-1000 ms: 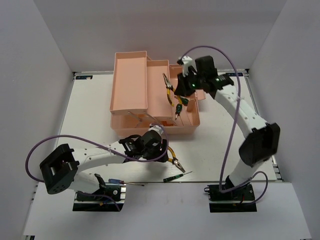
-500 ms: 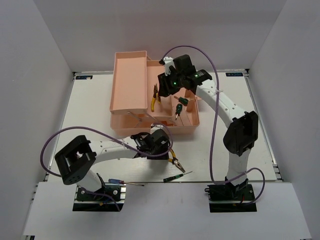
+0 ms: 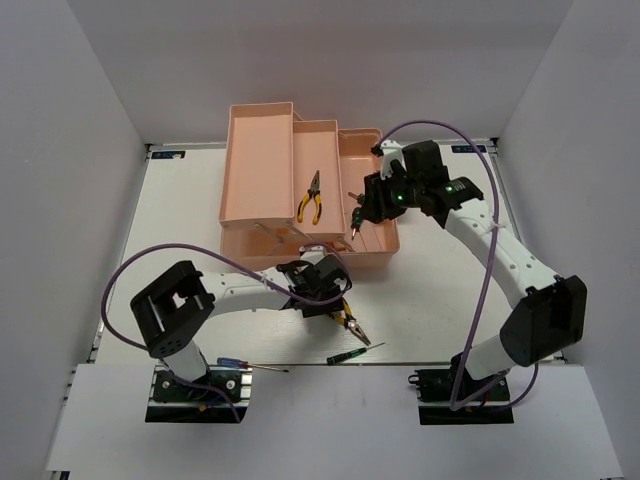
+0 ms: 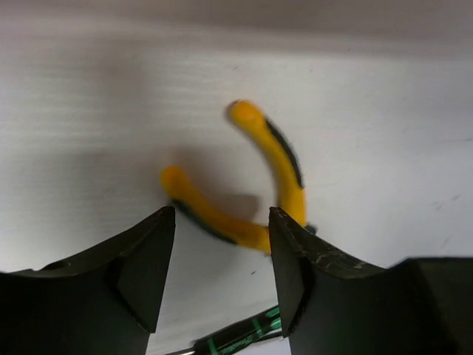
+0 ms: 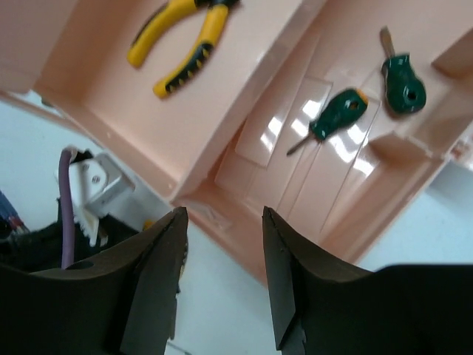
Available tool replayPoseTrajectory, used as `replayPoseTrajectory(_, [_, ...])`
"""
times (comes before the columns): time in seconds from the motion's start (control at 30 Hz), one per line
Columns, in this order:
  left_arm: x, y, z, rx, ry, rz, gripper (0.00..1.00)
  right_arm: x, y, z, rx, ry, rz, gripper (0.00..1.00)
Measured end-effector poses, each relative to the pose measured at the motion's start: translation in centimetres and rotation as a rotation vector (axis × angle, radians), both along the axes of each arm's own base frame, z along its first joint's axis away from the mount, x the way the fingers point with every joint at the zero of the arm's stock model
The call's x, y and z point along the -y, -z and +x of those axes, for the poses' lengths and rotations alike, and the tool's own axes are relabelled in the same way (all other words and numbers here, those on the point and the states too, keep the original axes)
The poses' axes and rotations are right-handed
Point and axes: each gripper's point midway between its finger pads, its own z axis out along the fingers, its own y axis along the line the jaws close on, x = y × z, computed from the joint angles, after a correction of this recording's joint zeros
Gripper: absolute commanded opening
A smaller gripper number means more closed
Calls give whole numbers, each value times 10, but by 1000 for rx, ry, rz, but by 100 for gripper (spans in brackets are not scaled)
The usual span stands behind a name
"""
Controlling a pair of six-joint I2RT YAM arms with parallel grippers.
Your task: Sort the tools into containers
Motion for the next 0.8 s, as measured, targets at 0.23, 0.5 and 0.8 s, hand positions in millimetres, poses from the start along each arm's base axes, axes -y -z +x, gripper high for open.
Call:
replayPoseTrajectory(0.23, [29, 4, 21, 34, -43, -3, 27, 23, 13, -24, -34, 23, 10, 51])
replayPoseTrajectory(0.5, [29, 6, 11, 19, -10, 61, 6, 48, 9, -27, -27, 93, 32, 51])
replayPoseTrajectory(0.8, [12, 3, 1, 68, 47, 195, 0, 67, 31, -43, -87, 143, 35, 51])
